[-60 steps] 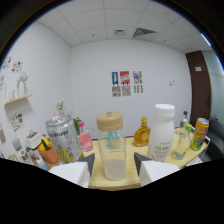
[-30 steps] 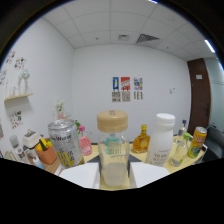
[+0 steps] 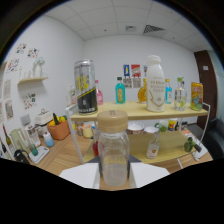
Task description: Make me a cup of Mount Fuji.
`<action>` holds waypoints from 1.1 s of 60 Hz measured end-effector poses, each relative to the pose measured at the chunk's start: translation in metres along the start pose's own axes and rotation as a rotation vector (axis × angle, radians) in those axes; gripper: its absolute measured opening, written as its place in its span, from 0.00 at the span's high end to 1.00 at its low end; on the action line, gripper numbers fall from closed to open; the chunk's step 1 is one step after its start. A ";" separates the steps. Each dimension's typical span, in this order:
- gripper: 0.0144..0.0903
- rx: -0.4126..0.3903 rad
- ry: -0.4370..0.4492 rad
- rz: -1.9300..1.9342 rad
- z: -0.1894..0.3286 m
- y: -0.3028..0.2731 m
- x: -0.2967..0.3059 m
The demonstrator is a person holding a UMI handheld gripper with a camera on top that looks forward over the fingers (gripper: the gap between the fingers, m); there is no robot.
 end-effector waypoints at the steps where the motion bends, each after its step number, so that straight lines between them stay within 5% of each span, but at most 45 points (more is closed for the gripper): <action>1: 0.67 -0.012 -0.001 0.005 0.000 0.010 0.000; 24: 0.67 -0.154 -0.035 0.084 0.029 0.164 0.003; 50: 0.67 -0.062 -0.300 1.277 0.037 0.116 -0.010; 66: 0.67 -0.030 -0.391 1.804 0.042 0.115 0.004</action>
